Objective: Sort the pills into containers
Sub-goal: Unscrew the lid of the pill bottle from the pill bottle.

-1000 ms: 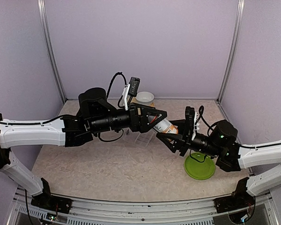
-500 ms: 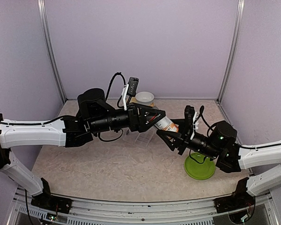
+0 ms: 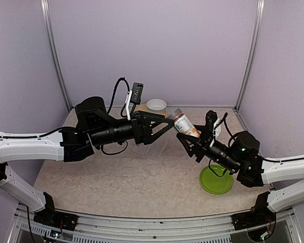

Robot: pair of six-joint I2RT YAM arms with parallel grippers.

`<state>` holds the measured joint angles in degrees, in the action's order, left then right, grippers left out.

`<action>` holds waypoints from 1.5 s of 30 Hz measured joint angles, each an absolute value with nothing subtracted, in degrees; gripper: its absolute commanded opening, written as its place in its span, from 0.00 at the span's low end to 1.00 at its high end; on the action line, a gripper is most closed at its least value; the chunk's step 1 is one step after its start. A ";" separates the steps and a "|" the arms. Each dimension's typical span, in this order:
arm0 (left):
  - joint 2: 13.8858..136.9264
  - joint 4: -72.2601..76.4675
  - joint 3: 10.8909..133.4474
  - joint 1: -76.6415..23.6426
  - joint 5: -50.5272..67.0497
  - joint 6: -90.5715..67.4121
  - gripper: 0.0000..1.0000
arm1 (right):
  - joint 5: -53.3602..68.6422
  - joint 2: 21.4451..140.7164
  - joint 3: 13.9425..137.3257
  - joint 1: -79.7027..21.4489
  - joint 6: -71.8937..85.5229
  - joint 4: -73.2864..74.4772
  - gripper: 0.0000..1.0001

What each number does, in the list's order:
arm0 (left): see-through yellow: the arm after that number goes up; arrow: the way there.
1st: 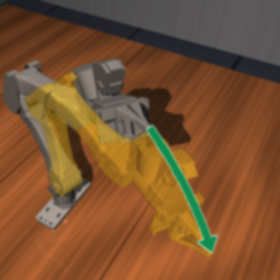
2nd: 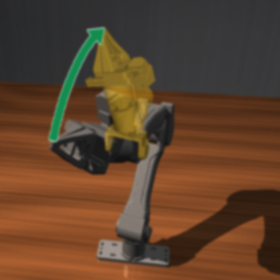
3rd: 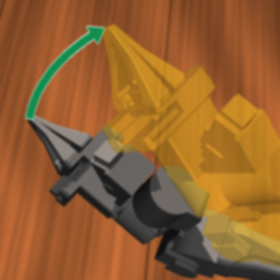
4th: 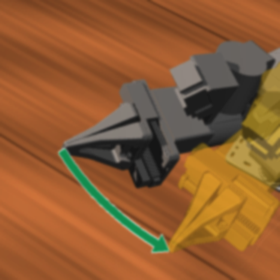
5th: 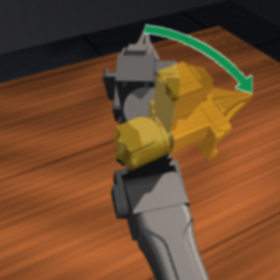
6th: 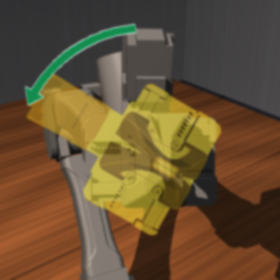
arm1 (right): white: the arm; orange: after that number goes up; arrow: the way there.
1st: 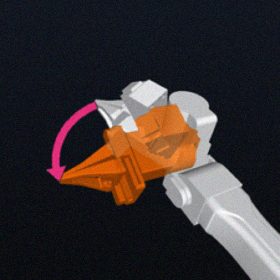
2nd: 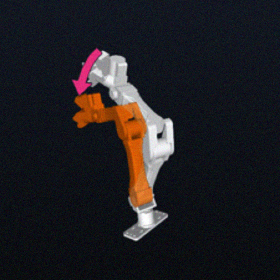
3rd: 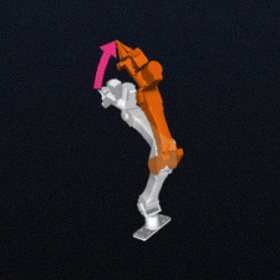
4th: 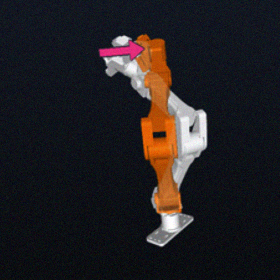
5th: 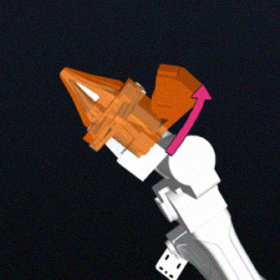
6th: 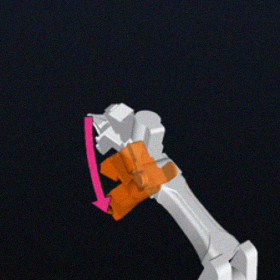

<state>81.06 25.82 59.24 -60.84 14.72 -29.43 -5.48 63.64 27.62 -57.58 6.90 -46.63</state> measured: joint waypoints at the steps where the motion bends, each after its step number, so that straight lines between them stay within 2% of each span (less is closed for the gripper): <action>1: 80.47 25.98 59.13 -60.86 14.55 -29.32 0.91 | -5.37 63.37 27.22 -57.58 6.83 -46.50 0.06; 12: 81.01 23.77 61.17 -60.75 11.60 -25.54 0.94 | 7.29 64.07 26.68 -57.58 6.35 -47.51 0.05; 19: 82.54 24.97 61.43 -60.69 13.61 -25.23 0.92 | 12.47 66.13 26.72 -57.60 6.90 -49.45 0.06; 35: 82.08 26.17 60.75 -61.17 14.17 -24.99 0.86 | 6.90 66.52 26.52 -58.26 7.22 -50.00 0.05; 45: 81.80 25.52 60.73 -61.41 12.60 -25.02 0.88 | 5.96 64.79 26.35 -58.22 6.98 -49.98 0.03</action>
<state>81.80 25.52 60.73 -61.41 12.60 -25.02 5.96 64.79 26.35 -58.22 6.98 -49.98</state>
